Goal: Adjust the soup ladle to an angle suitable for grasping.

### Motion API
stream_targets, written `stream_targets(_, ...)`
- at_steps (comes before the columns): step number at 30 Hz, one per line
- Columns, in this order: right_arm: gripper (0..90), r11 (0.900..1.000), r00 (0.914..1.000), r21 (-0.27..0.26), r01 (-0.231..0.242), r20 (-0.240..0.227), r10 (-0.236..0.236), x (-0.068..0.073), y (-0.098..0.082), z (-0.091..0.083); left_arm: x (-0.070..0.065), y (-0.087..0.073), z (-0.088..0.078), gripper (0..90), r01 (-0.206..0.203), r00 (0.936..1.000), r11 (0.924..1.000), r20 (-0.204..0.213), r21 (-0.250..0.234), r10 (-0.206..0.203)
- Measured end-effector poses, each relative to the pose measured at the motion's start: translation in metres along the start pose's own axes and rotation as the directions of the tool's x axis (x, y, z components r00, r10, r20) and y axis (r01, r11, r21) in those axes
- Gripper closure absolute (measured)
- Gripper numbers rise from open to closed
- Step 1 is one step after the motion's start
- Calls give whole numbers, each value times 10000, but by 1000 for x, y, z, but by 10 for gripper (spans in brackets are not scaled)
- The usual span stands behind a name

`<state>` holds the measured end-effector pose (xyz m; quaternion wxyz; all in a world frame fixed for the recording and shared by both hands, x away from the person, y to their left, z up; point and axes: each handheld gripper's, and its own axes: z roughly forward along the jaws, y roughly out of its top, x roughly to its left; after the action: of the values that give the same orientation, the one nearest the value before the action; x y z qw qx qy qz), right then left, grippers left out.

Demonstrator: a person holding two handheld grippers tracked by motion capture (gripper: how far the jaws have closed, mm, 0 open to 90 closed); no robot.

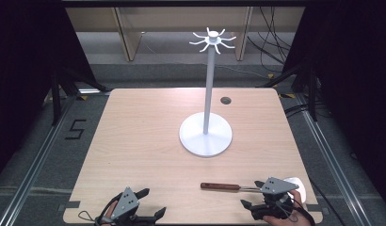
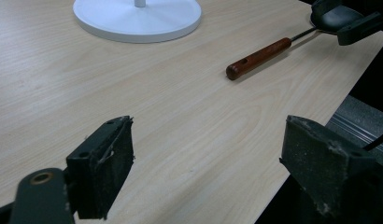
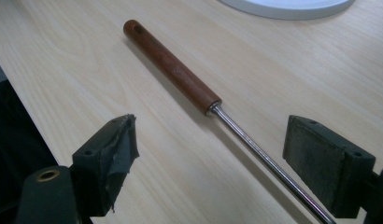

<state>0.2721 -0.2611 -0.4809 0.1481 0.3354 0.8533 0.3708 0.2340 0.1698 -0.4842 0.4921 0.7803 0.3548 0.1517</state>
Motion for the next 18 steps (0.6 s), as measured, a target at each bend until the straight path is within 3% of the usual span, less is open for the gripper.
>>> stream_targets(6,196,9997,9998,116,218,-45,-218,1,0,1,0,0,0,162,-52,10000,10000,-49,51,52)
stream_targets(18,194,9994,9998,312,173,-139,-169,3,2,3,0,0,1,162,7,10000,10000,-13,9,-7)
